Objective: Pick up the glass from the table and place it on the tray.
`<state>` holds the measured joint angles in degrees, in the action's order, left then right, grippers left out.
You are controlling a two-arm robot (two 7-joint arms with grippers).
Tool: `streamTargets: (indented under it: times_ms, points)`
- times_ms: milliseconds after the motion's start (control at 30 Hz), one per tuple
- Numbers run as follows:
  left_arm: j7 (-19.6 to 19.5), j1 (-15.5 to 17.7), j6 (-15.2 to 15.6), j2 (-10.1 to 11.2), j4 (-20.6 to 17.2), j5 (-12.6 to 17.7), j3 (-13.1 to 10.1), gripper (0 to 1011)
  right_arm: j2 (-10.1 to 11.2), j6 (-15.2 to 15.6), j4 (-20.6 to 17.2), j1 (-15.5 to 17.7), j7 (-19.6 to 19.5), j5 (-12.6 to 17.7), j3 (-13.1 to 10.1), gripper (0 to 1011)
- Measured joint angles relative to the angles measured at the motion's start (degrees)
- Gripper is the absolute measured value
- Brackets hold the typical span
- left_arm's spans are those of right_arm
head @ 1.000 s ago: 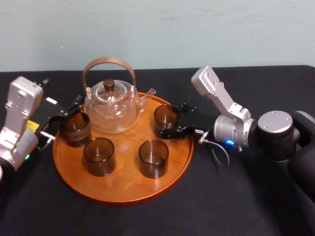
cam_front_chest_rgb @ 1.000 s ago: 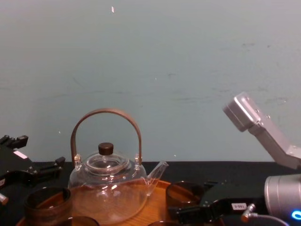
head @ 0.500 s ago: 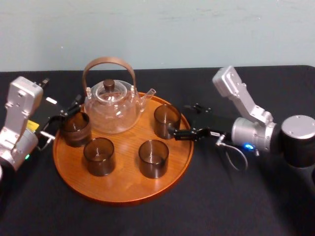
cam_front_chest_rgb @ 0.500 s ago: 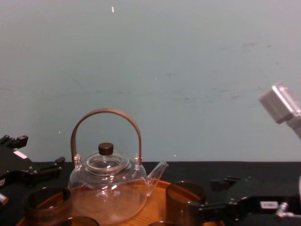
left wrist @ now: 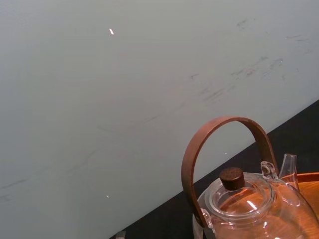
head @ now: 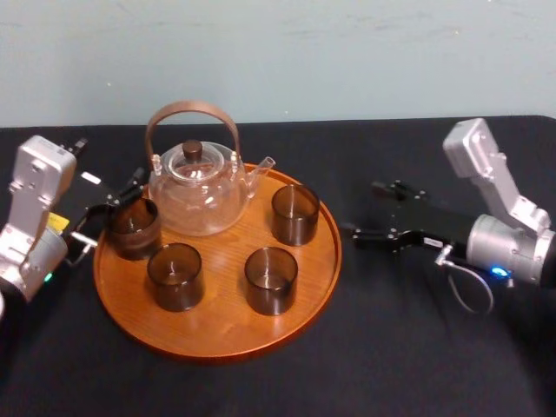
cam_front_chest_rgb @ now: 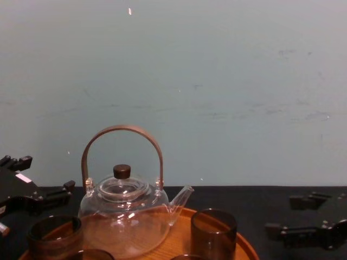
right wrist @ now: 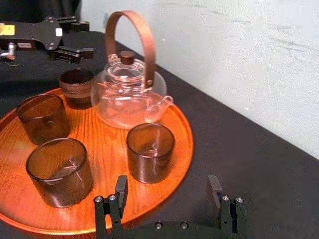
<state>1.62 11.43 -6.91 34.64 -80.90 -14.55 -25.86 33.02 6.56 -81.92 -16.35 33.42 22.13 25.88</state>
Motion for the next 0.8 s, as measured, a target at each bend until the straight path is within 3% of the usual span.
streamTargets:
  times_ms: [267, 467, 800]
  points:
    - [0.00, 0.00, 0.00, 0.00, 0.00, 0.00, 0.00, 1001, 0.36, -0.81, -2.92, 3.67, -6.42, -0.12, -3.50, 1002]
    - [0.00, 0.00, 0.00, 0.00, 0.00, 0.00, 0.00, 1001, -2.09, -1.86, -3.71, 6.34, -13.85, -2.41, -6.48, 1002]
    - [0.00, 0.00, 0.00, 0.00, 0.00, 0.00, 0.00, 1001, -6.28, -4.97, -1.87, 8.31, -21.04, -5.69, -8.90, 1002]
